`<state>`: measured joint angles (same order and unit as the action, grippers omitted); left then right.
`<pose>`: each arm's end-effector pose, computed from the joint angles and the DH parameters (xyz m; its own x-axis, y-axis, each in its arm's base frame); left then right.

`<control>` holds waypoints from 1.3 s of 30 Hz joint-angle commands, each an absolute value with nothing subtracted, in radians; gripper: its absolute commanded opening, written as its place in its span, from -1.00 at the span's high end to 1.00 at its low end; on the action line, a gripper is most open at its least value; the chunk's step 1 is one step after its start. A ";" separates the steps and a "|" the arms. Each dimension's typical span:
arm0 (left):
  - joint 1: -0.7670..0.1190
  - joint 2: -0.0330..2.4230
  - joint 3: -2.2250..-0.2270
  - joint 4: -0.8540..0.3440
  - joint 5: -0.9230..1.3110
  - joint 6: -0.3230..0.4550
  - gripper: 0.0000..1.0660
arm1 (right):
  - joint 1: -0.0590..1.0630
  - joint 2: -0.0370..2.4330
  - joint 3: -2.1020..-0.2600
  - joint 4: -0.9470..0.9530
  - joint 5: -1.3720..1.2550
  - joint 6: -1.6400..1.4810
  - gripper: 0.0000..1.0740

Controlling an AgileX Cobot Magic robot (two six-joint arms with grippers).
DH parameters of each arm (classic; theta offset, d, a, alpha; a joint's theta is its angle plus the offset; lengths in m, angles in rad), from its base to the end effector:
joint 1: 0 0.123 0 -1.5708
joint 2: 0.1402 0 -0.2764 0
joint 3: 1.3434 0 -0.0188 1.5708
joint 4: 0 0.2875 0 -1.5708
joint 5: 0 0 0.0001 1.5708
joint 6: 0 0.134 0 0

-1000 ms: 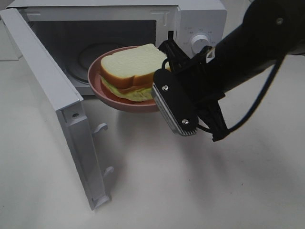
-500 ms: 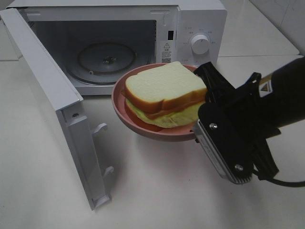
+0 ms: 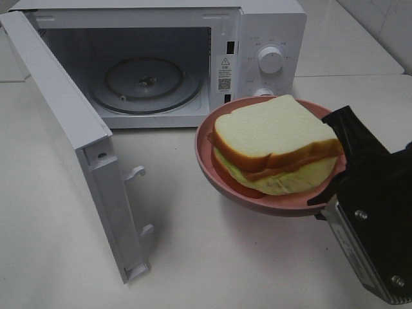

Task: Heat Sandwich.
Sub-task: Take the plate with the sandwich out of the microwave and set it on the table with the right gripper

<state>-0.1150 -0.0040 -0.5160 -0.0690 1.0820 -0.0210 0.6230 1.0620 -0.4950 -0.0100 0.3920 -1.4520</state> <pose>0.0691 -0.0162 0.2789 -0.4616 -0.0004 -0.8871 0.1439 0.9867 -0.0753 0.2036 0.1456 0.1622 0.5100 -0.8575 -0.0674 -0.6815 -0.3550 -0.6399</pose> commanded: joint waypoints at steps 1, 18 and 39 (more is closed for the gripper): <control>-0.114 -0.011 -0.515 -0.068 1.072 -0.018 -0.83 | 0.623 1.022 -0.479 -0.083 0.380 -1.364 0.99; -0.114 -0.011 -0.515 -0.068 1.072 -0.018 -0.83 | 0.623 1.012 -0.470 -0.430 0.430 -0.832 0.99; -0.114 -0.011 -0.515 -0.068 1.072 -0.018 -0.83 | 0.623 1.056 -0.470 -0.824 0.653 -0.176 0.99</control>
<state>-0.1150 -0.0040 -0.5160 -0.0690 1.0820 -0.0210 0.6230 1.0560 -0.4680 -0.7760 0.6480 -0.2130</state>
